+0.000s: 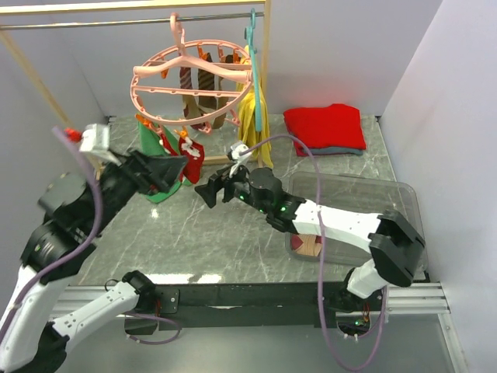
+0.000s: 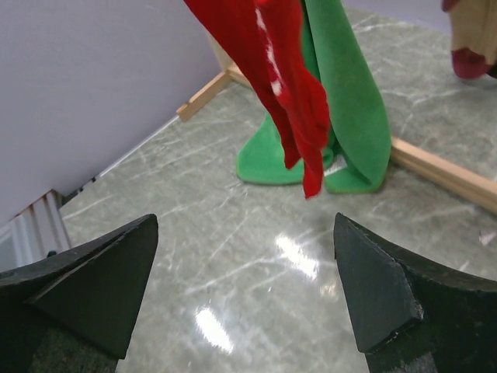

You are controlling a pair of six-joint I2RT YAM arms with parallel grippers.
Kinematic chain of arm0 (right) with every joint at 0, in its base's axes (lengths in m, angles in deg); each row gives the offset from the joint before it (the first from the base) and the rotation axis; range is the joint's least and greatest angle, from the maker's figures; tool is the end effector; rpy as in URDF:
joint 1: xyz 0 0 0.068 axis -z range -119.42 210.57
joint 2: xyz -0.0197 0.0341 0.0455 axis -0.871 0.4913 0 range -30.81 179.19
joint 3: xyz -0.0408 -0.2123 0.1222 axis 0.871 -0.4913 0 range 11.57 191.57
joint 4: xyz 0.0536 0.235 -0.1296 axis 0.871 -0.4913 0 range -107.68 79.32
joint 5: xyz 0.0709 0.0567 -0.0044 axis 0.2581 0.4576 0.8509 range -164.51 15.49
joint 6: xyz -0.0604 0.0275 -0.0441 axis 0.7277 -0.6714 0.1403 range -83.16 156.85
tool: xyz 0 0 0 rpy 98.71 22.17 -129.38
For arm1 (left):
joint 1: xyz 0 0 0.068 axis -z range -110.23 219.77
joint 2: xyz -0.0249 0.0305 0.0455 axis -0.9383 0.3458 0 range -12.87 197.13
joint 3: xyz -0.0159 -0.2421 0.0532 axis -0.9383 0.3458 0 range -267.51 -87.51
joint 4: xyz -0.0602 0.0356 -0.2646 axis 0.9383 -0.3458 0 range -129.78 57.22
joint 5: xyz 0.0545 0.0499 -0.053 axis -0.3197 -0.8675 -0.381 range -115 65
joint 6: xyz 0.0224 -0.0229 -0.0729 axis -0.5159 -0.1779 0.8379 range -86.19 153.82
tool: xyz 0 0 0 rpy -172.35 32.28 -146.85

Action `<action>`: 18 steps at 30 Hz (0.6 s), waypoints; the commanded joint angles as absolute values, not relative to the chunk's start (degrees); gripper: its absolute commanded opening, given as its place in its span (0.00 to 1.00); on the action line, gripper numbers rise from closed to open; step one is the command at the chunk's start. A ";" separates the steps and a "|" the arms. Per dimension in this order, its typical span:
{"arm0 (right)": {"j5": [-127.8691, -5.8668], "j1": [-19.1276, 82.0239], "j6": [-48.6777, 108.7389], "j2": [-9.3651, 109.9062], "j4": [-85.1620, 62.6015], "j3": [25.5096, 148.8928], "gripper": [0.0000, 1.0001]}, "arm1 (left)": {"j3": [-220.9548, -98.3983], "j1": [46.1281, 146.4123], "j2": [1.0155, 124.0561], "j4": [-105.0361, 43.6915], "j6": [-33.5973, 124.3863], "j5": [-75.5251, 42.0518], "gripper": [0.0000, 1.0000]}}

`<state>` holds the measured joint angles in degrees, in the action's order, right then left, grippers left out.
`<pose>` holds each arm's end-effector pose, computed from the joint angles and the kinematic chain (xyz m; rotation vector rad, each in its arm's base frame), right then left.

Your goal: Remove the socks clipped to the hanger

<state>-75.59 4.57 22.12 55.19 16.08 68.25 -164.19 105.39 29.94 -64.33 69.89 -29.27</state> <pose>0.2247 0.3310 0.2711 -0.5843 1.5943 0.9269 0.1396 -0.0936 0.4752 -0.0688 1.6048 -0.9303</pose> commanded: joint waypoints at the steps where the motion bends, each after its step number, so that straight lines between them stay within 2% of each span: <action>1: -76.44 4.68 24.89 59.70 24.29 73.17 1.00 | -162.66 105.46 26.51 -69.86 67.48 -36.50 0.91; 8: -76.63 7.57 22.18 67.89 26.38 79.07 0.96 | -161.16 105.54 22.82 -73.82 68.00 -40.29 0.92; 11: -72.60 10.21 18.04 69.03 29.74 78.10 0.79 | -160.63 105.46 21.76 -74.87 68.44 -40.47 0.93; 12: -71.97 10.13 18.38 68.95 29.92 77.84 0.68 | -160.11 105.54 21.58 -74.96 68.53 -40.38 0.92; 18: -68.97 8.90 19.53 69.12 31.76 75.65 0.66 | -159.14 105.54 21.67 -74.70 68.36 -40.12 0.92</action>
<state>-71.90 10.42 19.76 69.72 25.81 76.71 -159.38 105.39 21.48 -74.80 68.95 -39.48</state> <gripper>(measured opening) 0.658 0.923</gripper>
